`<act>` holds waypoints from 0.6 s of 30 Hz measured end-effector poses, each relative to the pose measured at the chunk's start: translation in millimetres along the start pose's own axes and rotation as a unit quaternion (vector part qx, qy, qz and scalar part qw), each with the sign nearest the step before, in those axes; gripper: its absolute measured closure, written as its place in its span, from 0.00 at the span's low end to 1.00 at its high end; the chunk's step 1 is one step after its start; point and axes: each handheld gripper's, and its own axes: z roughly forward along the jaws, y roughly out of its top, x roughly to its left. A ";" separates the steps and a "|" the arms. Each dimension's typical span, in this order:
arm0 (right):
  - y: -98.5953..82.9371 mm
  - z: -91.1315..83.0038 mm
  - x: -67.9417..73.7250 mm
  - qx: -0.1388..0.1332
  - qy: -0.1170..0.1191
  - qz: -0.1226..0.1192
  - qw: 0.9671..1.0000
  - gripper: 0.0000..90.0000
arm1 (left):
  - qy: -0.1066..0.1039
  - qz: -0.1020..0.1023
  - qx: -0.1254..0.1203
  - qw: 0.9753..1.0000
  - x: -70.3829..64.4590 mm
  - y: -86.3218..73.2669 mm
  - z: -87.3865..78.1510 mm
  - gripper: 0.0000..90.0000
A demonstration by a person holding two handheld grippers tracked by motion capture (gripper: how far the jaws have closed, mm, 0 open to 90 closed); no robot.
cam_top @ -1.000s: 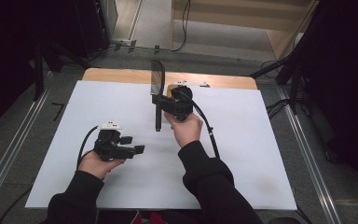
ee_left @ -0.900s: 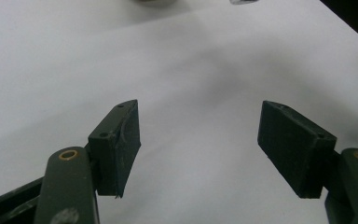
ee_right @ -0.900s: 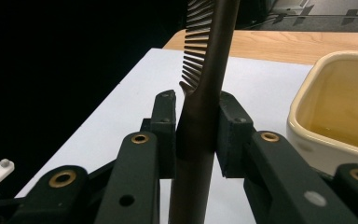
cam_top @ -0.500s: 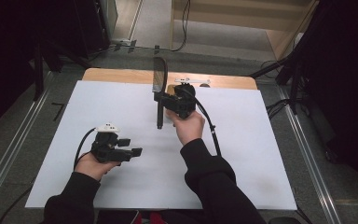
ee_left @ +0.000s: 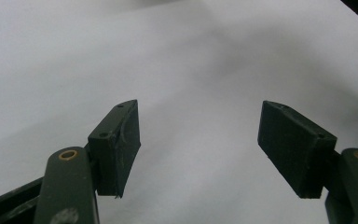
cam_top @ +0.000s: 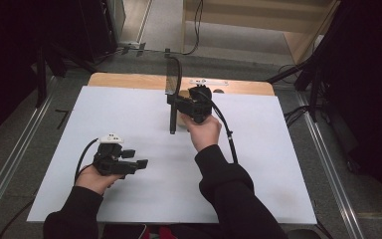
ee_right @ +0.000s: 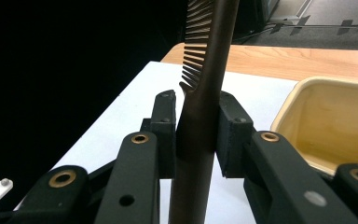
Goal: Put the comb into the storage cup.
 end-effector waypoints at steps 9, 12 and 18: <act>4.6 -3.1 -4.1 -0.007 -0.001 0.002 1.000 0.78 | 0.007 0.000 0.003 1.000 2.0 -3.5 -3.6 0.34; 5.9 -3.5 -5.7 -0.007 -0.003 0.003 1.000 0.78 | 0.010 -0.001 0.004 1.000 2.2 -5.0 -4.0 0.34; 8.4 -3.3 -8.1 -0.013 -0.003 0.004 1.000 0.78 | 0.013 -0.003 0.004 1.000 3.3 -7.3 -6.7 0.34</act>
